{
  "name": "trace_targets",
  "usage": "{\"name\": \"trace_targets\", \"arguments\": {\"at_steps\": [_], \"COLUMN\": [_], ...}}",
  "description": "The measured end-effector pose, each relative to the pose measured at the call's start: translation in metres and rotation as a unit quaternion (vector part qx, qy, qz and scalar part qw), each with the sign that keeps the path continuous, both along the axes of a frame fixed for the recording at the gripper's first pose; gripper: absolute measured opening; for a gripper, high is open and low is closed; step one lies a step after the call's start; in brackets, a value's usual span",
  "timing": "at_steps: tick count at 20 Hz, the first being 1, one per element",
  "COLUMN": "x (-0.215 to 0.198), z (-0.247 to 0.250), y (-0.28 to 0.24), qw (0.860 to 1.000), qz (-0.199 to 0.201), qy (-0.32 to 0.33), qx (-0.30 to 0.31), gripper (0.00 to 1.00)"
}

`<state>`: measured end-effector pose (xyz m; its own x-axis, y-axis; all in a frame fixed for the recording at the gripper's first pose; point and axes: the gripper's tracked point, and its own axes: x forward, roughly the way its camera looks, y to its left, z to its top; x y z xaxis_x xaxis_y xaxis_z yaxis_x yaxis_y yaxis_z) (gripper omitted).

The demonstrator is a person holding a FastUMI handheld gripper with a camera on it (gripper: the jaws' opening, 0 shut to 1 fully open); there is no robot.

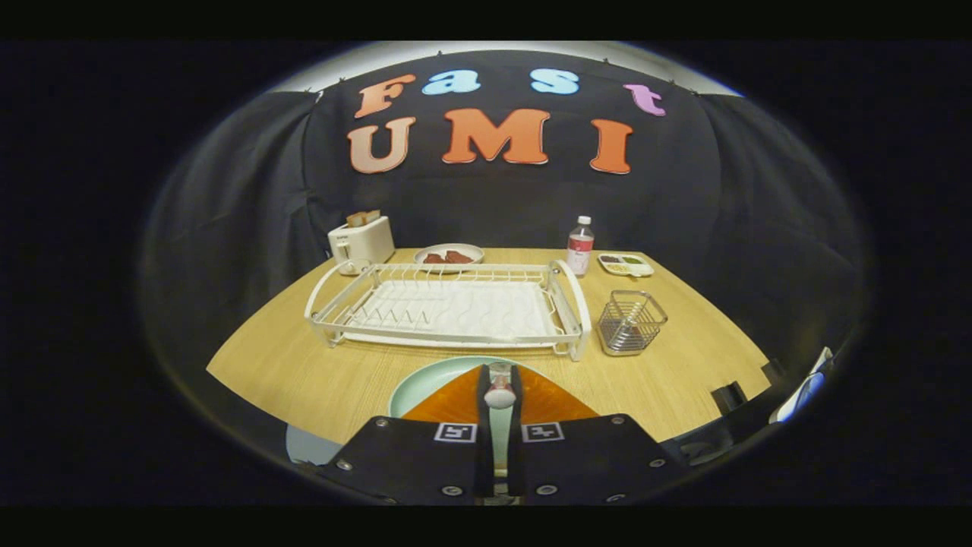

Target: Take the plate from the dish rack, then take the spoon from the basket and place it into the plate.

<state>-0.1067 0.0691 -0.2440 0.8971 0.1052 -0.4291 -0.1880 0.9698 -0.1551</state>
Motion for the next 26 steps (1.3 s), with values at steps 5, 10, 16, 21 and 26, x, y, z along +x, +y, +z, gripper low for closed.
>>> {"name": "trace_targets", "arguments": {"at_steps": [5,10,16,21,26], "x": [0.006,0.013,0.013,0.018,0.037], "z": [-0.033,-0.038,-0.07,-0.066,-0.029], "y": [0.007,0.016,0.011,-0.003,-0.023], "qw": [1.0,0.999,0.998,0.997,0.998], "qz": [0.009,0.023,0.005,-0.009,-0.028], "qy": [0.027,0.02,0.066,0.072,0.051], "qx": [-0.011,-0.023,-0.015,-0.014,-0.005], "gripper": [0.07,0.1,0.15,0.24,0.72]}}
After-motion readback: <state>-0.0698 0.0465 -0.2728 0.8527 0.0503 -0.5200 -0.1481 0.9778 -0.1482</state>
